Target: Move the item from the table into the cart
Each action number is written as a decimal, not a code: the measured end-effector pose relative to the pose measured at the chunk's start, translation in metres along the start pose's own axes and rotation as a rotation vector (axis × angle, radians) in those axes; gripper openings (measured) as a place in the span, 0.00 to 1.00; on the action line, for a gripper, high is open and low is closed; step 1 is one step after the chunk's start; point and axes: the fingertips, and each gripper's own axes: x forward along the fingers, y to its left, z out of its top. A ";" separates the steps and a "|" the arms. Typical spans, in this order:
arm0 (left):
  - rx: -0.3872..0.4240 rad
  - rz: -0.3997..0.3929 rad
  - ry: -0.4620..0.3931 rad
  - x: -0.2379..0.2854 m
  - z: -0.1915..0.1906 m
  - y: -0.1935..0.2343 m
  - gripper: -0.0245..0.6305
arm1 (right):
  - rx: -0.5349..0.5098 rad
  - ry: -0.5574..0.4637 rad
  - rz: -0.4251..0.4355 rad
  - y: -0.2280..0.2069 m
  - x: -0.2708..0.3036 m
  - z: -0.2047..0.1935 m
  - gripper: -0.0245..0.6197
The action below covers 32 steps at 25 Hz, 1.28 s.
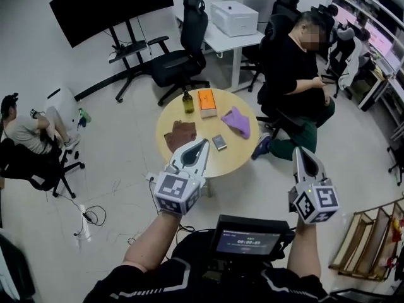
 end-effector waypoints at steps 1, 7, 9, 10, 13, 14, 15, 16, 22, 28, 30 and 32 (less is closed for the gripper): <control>-0.001 0.032 0.004 0.010 0.000 0.009 0.04 | -0.003 -0.001 0.033 -0.007 0.019 0.004 0.05; -0.031 0.170 -0.040 0.050 0.015 0.068 0.04 | 0.016 0.017 0.165 -0.038 0.124 0.011 0.05; -0.019 0.197 -0.067 0.064 0.019 0.091 0.04 | 0.012 0.031 0.203 -0.040 0.158 0.009 0.05; -0.024 0.220 -0.065 0.071 0.018 0.106 0.04 | 0.004 0.039 0.220 -0.038 0.175 0.007 0.05; -0.072 0.283 -0.030 0.086 0.003 0.152 0.04 | -0.012 0.071 0.256 -0.029 0.223 -0.007 0.05; -0.078 0.287 -0.025 0.089 -0.001 0.166 0.04 | -0.013 0.088 0.265 -0.025 0.238 -0.011 0.05; -0.083 0.286 -0.027 0.092 -0.002 0.179 0.04 | -0.016 0.109 0.273 -0.020 0.252 -0.015 0.05; -0.089 0.285 -0.032 0.095 0.000 0.191 0.04 | -0.021 0.132 0.282 -0.015 0.266 -0.018 0.12; -0.091 0.251 -0.033 0.116 0.002 0.258 0.04 | -0.047 0.250 0.329 0.020 0.354 -0.047 0.34; -0.132 0.281 -0.006 0.139 -0.020 0.307 0.04 | -0.051 0.342 0.377 0.023 0.424 -0.070 0.41; -0.143 0.306 0.036 0.150 -0.031 0.321 0.04 | -0.051 0.375 0.382 0.017 0.446 -0.078 0.41; -0.155 0.324 0.086 0.163 -0.046 0.329 0.04 | -0.048 0.433 0.396 0.010 0.468 -0.099 0.53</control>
